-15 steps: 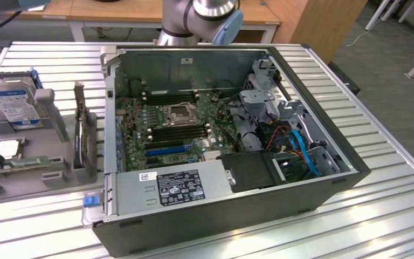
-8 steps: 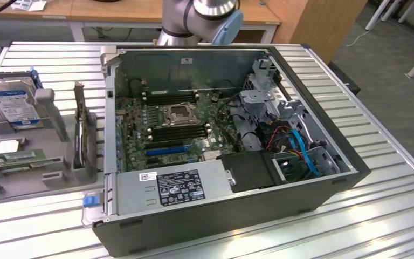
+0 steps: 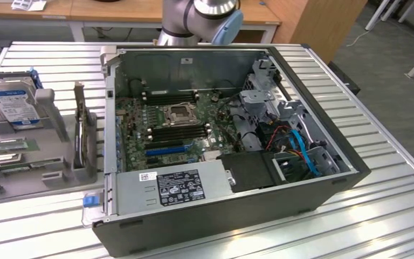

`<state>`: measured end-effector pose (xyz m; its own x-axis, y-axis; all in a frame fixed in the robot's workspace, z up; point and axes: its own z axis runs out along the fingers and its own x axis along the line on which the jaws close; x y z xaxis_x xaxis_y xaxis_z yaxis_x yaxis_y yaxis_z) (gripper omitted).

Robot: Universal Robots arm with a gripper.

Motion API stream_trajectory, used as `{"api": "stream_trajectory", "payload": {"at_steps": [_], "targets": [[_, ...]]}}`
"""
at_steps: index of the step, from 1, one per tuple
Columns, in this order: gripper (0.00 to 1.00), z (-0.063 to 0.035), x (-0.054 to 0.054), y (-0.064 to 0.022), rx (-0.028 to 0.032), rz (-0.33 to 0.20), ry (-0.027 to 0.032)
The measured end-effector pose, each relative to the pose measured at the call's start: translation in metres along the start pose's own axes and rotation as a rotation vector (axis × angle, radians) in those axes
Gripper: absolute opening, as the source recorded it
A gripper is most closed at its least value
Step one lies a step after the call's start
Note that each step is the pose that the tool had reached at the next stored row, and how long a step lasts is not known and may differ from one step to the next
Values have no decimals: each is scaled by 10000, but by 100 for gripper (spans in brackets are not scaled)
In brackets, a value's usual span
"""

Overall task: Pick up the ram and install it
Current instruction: 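Pick up the ram and move it above insertion slot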

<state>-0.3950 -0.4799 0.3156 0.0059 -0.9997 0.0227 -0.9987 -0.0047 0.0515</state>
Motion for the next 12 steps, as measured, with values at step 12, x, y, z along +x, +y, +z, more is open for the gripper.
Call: {"api": "stream_trajectory", "payload": {"at_steps": [12], "targets": [[12,-346,8,18,-114,13,270]]}}
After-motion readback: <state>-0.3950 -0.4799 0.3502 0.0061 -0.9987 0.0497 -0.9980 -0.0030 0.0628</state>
